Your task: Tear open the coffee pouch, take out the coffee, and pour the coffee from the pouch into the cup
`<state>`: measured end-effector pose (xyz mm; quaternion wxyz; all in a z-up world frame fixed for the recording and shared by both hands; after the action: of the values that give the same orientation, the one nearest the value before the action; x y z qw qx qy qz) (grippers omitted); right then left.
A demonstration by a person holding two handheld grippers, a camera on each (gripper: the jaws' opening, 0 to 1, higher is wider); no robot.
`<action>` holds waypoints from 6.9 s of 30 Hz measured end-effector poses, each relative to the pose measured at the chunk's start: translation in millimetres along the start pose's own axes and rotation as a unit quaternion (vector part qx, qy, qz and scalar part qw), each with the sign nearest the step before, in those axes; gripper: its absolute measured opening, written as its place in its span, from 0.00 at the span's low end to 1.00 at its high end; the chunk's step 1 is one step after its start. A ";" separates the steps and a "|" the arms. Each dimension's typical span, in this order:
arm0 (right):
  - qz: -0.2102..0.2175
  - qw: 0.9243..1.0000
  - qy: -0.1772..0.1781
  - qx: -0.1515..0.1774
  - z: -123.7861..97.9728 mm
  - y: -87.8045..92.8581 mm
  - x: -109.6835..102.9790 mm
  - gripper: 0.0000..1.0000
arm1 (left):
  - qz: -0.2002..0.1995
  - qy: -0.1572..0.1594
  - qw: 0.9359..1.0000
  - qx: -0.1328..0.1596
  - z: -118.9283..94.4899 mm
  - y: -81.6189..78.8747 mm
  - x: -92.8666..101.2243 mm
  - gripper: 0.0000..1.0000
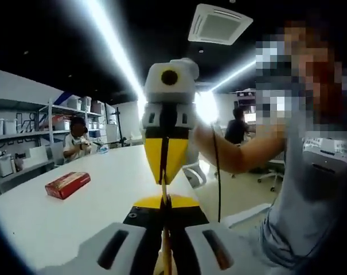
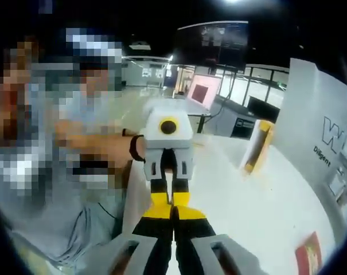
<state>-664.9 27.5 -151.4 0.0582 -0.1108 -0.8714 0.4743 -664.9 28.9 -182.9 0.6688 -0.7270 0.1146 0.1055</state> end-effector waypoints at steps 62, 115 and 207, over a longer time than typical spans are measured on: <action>0.026 0.999 0.002 0.019 -20.3 6.7 8.2 0.01 | -0.036 -0.017 0.999 0.014 -18.7 42.1 8.0 0.06; 0.114 0.895 -0.066 0.426 3.0 12.1 8.7 0.03 | -0.062 -0.092 0.993 0.051 -49.7 39.1 7.4 0.11; 0.110 0.870 -0.001 0.481 16.2 49.4 17.6 0.23 | -0.244 -0.245 0.930 0.126 -122.7 33.3 -39.7 0.04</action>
<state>-678.5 44.6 -201.8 0.0512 -0.1637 -0.5179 0.8381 -712.9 -95.0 -192.1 0.7671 -0.5938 -0.2215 0.0991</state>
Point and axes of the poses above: the point that each gripper's makers call its tool centre point, and the gripper's own axes: z roughly forward along the fingers, x roughly to its right, y roughly out of its underside, the point moved 1 cm from there along -z, roughly backward along the fingers, and after that the axes turned 11 degrees about z, right-handed, at the moved point
